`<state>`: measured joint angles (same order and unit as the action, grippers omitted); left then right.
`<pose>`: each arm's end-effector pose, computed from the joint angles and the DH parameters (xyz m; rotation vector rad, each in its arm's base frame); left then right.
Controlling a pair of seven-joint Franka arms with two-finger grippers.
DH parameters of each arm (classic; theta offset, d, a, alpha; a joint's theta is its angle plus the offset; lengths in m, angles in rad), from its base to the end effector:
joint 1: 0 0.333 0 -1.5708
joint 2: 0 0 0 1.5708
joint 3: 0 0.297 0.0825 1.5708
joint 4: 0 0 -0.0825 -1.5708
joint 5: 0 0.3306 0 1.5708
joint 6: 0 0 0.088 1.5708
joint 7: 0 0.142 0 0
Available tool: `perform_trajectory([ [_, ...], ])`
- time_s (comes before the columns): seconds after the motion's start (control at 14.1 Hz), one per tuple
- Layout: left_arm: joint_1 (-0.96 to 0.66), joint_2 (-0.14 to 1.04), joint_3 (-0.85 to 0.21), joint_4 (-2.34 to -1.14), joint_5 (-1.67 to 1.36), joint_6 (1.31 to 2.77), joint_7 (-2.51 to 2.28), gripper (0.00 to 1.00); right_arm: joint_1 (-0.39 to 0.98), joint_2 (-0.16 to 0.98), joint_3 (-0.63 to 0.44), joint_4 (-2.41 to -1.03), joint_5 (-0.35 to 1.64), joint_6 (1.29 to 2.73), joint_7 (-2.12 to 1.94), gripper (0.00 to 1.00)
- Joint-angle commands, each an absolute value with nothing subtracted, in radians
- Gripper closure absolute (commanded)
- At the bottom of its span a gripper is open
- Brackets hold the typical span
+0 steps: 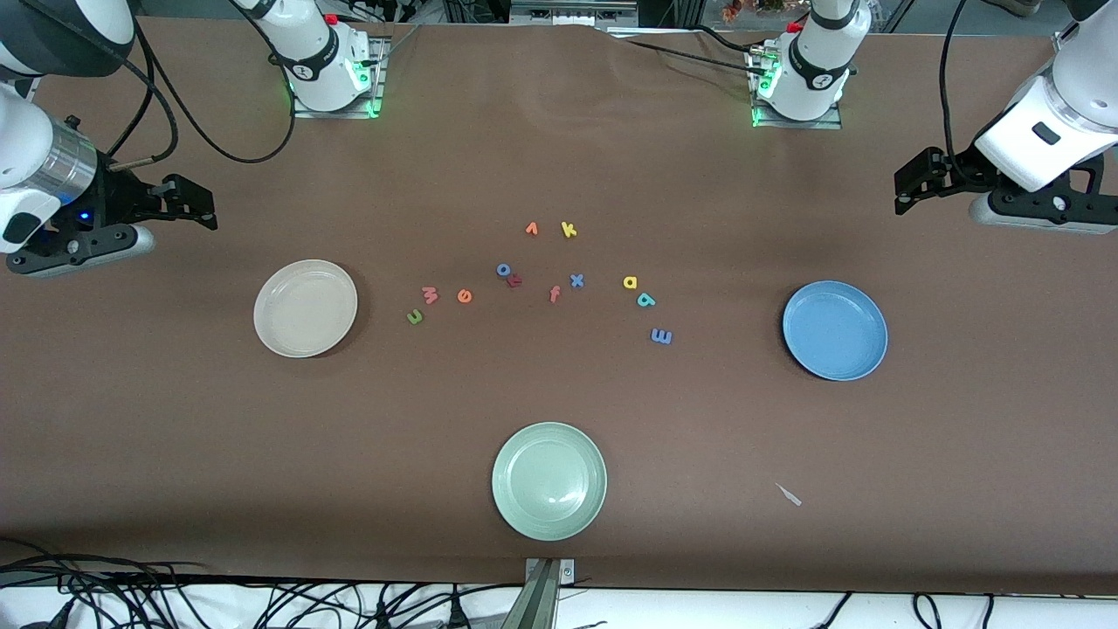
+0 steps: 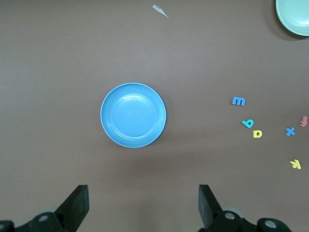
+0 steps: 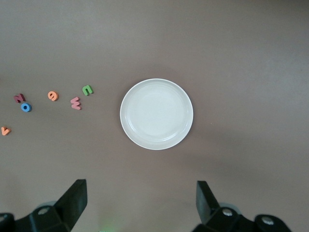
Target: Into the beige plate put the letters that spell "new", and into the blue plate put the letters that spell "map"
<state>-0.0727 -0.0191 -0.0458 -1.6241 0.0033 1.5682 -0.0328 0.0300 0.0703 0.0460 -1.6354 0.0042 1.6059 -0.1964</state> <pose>0.4893 -0.0580 0.5575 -3.1312 0.1343 0.0570 0.5138 0.0391 0.5107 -3.0955 -0.4237 0.1549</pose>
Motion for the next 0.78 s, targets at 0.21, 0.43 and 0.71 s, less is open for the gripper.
perform_trajectory([
  [0.21,-0.078,-0.006,-0.048,-1.594,0.029,1.546,-0.040,0.00,0.023,0.048,0.046,-1.663,0.026,1.617,-0.199,0.00],
  [0.43,-0.078,-0.006,-0.048,-1.594,0.029,1.546,-0.040,0.00,0.023,0.049,0.044,-1.663,0.025,1.618,-0.204,0.00],
  [0.71,-0.078,-0.006,-0.048,-1.594,0.029,1.546,-0.040,0.00,0.023,0.049,0.044,-1.672,0.025,1.634,-0.202,0.00],
])
